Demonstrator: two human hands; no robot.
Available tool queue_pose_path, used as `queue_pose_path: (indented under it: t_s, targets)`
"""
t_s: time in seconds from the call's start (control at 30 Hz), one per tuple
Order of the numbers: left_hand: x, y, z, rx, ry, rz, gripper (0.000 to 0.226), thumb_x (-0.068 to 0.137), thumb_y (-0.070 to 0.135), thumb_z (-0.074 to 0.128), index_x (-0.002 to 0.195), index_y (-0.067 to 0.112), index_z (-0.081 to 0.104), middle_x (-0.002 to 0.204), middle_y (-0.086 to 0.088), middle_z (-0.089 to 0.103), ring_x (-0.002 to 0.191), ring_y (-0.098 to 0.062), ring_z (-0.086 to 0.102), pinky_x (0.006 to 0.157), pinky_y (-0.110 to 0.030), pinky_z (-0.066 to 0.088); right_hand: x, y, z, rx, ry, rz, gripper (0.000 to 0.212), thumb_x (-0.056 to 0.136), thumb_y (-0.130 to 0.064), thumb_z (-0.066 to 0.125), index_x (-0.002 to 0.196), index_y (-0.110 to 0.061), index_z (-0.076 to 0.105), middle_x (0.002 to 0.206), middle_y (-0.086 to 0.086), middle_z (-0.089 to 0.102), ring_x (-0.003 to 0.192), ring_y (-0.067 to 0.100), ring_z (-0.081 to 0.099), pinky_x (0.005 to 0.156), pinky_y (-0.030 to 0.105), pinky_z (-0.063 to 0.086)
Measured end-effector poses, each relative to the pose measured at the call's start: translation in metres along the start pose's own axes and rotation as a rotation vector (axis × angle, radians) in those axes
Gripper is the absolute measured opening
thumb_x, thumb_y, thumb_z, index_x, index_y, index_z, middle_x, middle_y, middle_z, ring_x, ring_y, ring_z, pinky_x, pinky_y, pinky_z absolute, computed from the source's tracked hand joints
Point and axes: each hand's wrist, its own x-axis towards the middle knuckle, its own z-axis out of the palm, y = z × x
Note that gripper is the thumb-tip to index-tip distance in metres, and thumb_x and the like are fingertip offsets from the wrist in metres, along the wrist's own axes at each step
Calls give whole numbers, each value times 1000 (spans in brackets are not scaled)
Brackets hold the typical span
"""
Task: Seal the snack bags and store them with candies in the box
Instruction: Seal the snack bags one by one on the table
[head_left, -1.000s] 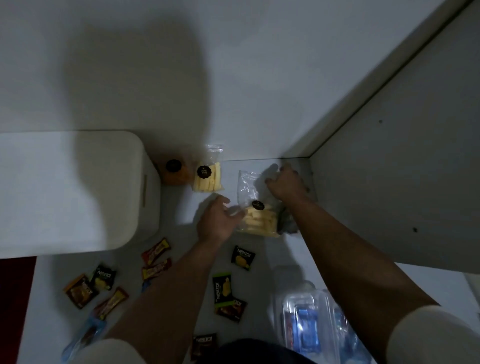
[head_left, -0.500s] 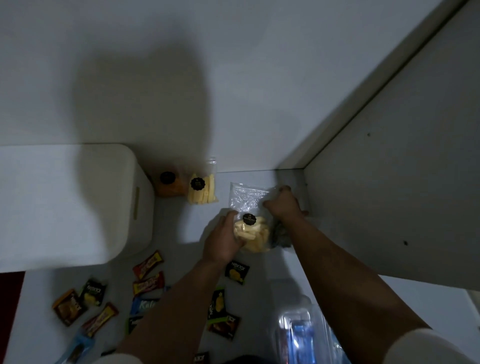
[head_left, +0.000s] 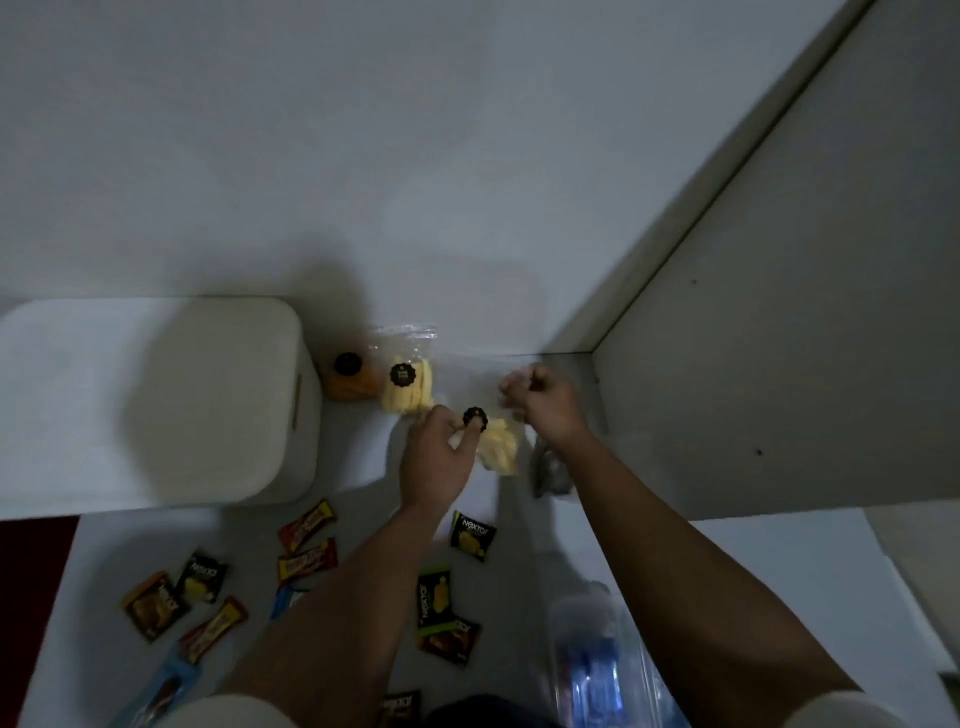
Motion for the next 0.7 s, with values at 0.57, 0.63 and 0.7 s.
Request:
queue_pose_path:
  t_s: [0.57,0.63,0.7]
  targets:
    - [-136,42,-123,-560,-205,-96,25,104,14,46,85,5,61,71,-9,62,63,-21,60,47,-21,49,-244,3,49,-155,-56,-419,26,92,-40,72,92,-15,66,85,-3,69,82,5,68,75,30,57]
    - [-156,36,-132,-514,-275,-45,27,105,19,50,85,7,63,79,-12,66,74,-24,67,61,-27,58,-262,8,49,-154,-35,-390,26,90,-43,71,86,-17,67,83,0,71,79,11,68,76,38,58]
    - [-175,29,-140,-468,-323,-15,28,104,22,51,82,8,61,78,-11,66,77,-26,67,73,-36,59,-277,14,50,-205,6,-389,17,89,-29,72,82,-15,66,79,1,70,75,12,66,74,38,56]
